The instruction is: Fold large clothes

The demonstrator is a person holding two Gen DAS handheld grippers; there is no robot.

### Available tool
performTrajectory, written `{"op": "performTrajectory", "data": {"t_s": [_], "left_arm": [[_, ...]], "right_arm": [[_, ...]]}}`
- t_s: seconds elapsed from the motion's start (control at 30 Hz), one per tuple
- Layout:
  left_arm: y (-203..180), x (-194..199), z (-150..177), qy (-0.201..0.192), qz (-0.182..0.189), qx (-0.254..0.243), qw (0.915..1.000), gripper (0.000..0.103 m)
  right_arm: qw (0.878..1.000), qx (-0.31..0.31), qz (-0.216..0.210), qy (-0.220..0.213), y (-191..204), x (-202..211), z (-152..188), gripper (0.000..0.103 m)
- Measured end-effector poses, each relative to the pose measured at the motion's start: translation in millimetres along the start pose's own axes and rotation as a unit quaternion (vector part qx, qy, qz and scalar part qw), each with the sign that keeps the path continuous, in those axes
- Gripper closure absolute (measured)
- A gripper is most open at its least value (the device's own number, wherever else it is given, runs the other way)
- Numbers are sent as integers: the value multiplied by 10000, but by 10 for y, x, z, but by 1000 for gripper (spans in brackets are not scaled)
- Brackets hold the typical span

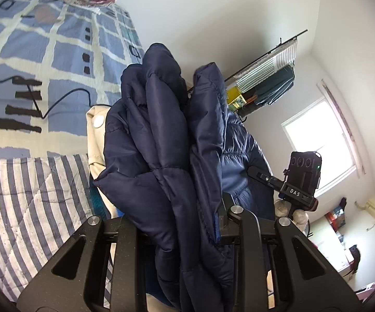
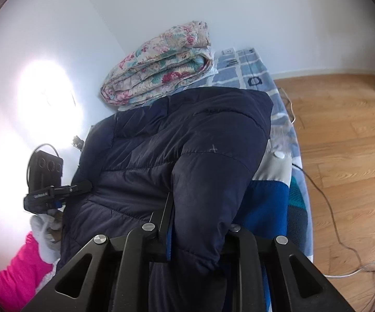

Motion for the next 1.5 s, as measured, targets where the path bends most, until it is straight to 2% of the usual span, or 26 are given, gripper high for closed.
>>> {"op": "performTrajectory", "data": {"t_s": [0.13, 0.6, 0.77, 1.0, 1.13, 1.5], "left_arm": [[85, -34, 13, 25, 19, 120, 9999, 78], [71, -2, 61, 8, -261, -12, 9997, 74], [85, 55, 74, -39, -502, -86, 9987, 62], [19, 125, 108, -138, -895, -262, 9955, 60], [17, 151, 138, -173, -1029, -287, 9941, 60], [16, 225, 206, -214, -1301, -346, 9907, 60]], "right_arm": [[9998, -173, -90, 35, -87, -39, 41, 82], [9995, -283, 153, 72, -76, -78, 25, 75], [9978, -166, 627, 101, -80, -45, 20, 71], [9891, 105, 1464, 68, -62, 35, 9, 62], [9817, 196, 1895, 4, -70, 108, 6, 61], [9715, 273, 2354, -14, -45, 169, 70, 61]]}}
Point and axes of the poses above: each gripper's, at about its wrist camera, not at the fingertips, and x roughly against the way its jaws point, y to its left, z to its underside, the point moved 8 cm from there along -x, roughly the way its jaws point, and after that the axes turned 1 degree about y, right-handed, at the moved point
